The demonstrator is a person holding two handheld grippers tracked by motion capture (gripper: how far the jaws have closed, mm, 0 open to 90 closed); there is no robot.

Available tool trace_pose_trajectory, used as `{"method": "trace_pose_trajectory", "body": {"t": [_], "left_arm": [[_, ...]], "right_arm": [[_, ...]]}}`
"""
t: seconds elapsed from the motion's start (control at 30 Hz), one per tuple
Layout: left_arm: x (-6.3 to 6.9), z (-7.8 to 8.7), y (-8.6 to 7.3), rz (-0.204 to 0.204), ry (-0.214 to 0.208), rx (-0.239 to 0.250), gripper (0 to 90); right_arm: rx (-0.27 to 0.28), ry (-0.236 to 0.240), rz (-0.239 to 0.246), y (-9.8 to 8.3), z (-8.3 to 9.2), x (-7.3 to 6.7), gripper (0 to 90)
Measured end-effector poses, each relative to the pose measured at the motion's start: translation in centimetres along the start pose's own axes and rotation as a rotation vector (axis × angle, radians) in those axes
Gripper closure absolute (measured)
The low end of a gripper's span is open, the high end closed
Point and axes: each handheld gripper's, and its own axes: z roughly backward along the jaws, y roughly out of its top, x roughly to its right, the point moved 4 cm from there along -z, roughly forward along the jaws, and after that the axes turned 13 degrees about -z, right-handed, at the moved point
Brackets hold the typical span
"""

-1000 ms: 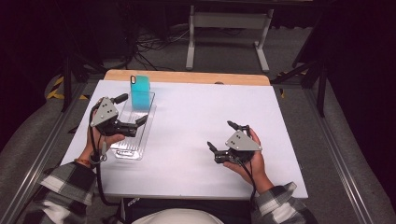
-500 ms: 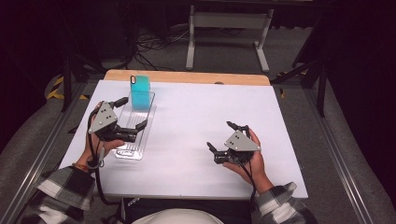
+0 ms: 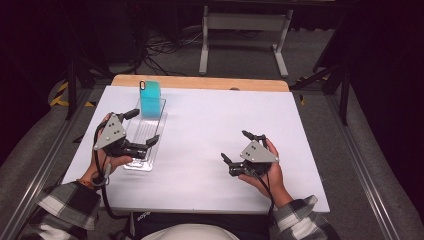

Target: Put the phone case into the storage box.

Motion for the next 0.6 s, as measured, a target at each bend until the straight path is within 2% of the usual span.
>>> {"method": "trace_pose_trajectory", "body": {"t": [0.4, 0.47, 0.6], "left_arm": [[1.1, -0.1, 0.3, -0.014, -0.034, 0.007, 3.0], [1.3, -0.2, 0.3, -0.007, -0.041, 0.013, 3.0], [1.8, -0.2, 0.4, -0.012, -0.041, 0.021, 2.6]], "right_arm": [[0.0, 0.0, 0.002, -0.1, 0.4, -0.1, 6.4], [-0.001, -0.002, 0.001, -0.2, 0.4, -0.1, 6.4], [-0.002, -0.004, 0.0, -0.3, 0.6, -0.2, 6.4]]}}
